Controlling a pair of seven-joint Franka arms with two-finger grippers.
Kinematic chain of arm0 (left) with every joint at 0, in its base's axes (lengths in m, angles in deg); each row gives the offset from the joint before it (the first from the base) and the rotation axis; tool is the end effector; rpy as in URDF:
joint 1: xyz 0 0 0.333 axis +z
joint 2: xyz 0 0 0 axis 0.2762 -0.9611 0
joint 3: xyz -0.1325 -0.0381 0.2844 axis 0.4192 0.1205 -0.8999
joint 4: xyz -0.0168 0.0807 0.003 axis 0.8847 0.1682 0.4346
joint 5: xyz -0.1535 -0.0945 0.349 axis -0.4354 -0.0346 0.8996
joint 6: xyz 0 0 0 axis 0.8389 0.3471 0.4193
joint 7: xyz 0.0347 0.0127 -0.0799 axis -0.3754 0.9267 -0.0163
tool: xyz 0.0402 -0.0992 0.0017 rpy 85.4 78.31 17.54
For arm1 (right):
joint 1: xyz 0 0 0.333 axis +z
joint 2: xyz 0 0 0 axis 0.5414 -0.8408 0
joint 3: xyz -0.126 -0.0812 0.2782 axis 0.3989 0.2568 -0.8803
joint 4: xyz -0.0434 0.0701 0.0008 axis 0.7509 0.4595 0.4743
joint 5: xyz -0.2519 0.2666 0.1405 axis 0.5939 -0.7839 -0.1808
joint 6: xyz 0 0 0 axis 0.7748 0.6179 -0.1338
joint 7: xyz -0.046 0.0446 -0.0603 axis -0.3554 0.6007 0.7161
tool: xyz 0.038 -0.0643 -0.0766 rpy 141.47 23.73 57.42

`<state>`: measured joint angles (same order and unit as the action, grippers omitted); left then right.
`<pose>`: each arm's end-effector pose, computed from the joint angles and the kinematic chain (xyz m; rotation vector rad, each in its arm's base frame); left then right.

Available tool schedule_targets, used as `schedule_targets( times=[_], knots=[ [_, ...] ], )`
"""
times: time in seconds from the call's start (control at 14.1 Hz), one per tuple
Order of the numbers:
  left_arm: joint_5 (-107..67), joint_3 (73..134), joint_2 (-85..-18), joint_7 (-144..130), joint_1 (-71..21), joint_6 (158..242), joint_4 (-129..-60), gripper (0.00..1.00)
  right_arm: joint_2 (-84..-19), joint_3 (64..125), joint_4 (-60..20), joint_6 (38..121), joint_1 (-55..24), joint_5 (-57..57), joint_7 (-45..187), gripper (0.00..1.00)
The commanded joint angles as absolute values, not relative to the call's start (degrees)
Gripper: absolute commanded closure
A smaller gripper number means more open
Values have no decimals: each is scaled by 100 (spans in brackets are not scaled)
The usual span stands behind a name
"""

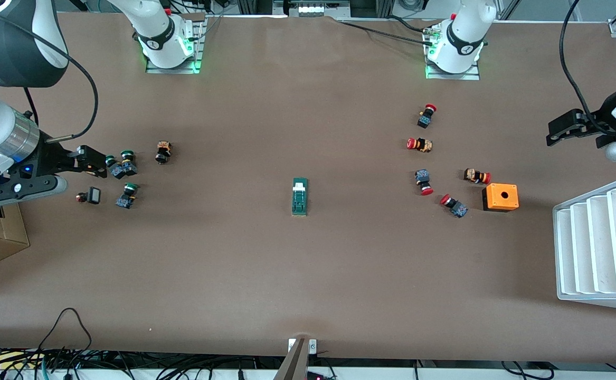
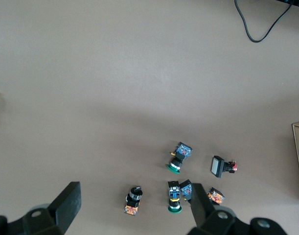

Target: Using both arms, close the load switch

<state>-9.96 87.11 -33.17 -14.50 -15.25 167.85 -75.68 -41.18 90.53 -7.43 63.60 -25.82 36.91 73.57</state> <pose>0.5844 -0.0083 0.6197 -3.1320 0.0651 0.0942 0.6286 0.0594 0.5372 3.1101 0.3567 0.0080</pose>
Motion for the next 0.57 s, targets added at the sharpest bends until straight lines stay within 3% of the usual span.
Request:
schedule_targets(
  times=[0.0, 0.5],
  knots=[
    [-1203, 8562, -3192, -1481, -1498, 16767, -7673, 0, -4089, 9051, -666, 6242, -2566, 3875, 7437, 1],
    [-1344, 8534, -3183, -1385, -1559, 16740, -7682, 0, -4089, 9051, -666, 6198, -2575, 3911, 7481, 1]
  ],
)
